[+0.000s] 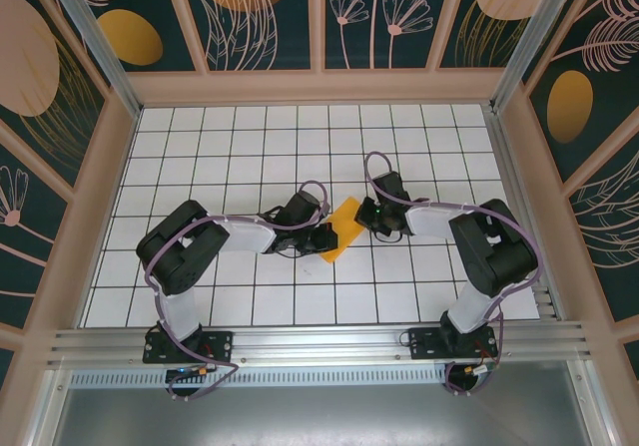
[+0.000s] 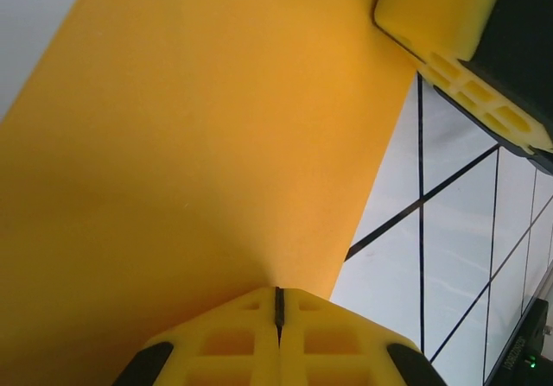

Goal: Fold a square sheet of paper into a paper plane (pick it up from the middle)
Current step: Fold the square sheet of paper in half at the center of the table.

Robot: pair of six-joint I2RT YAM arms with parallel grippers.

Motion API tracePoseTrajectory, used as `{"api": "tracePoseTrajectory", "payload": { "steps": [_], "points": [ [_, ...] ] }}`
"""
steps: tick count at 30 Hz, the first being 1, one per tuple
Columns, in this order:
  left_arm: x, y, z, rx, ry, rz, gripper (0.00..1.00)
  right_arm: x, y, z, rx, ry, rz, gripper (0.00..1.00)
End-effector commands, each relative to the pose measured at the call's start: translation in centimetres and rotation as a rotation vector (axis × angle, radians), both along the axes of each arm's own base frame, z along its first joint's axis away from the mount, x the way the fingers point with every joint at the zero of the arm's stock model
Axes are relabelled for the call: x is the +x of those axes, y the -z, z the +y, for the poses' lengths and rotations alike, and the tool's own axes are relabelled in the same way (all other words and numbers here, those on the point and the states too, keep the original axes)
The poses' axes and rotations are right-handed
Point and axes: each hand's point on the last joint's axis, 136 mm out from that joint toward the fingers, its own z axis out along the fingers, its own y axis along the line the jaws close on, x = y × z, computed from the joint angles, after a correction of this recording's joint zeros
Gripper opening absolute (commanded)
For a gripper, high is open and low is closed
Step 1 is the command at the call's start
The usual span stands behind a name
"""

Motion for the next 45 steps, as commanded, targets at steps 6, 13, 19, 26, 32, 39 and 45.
{"api": "tracePoseTrajectory", "payload": {
  "steps": [6, 13, 19, 26, 32, 39, 45],
  "points": [
    [-0.9, 2.8, 1.5, 0.102, -0.019, 0.054, 0.04, -0.3, -6.4, 2.5, 0.126, -0.224, -0.198, 0.08],
    [-0.8, 2.9, 1.4, 0.106, -0.021, 0.053, 0.04, -2.9, -5.1, 3.2, 0.177, -0.275, -0.127, 0.06],
    [-0.8, 3.0, 1.4, 0.108, -0.02, 0.053, 0.04, -4.4, -3.0, 3.7, 0.194, -0.293, -0.063, 0.04],
    [-0.7, 2.9, 1.5, 0.111, -0.02, 0.052, 0.04, -4.8, -0.9, 3.8, 0.158, -0.298, 0.003, 0.01],
    [-0.6, 2.6, 1.4, 0.109, -0.021, 0.044, 0.04, -5.4, 1.0, 3.1, 0.122, -0.277, 0.052, 0.0],
    [0.1, -1.3, -0.7, -0.029, 0.003, -0.011, 0.08, -5.8, 2.0, 2.5, 0.102, -0.25, 0.082, 0.0],
    [-0.3, -3.0, -1.8, -0.132, 0.025, -0.003, 0.1, -5.7, 2.1, 2.6, 0.11, -0.242, 0.085, 0.0]
  ]
}}
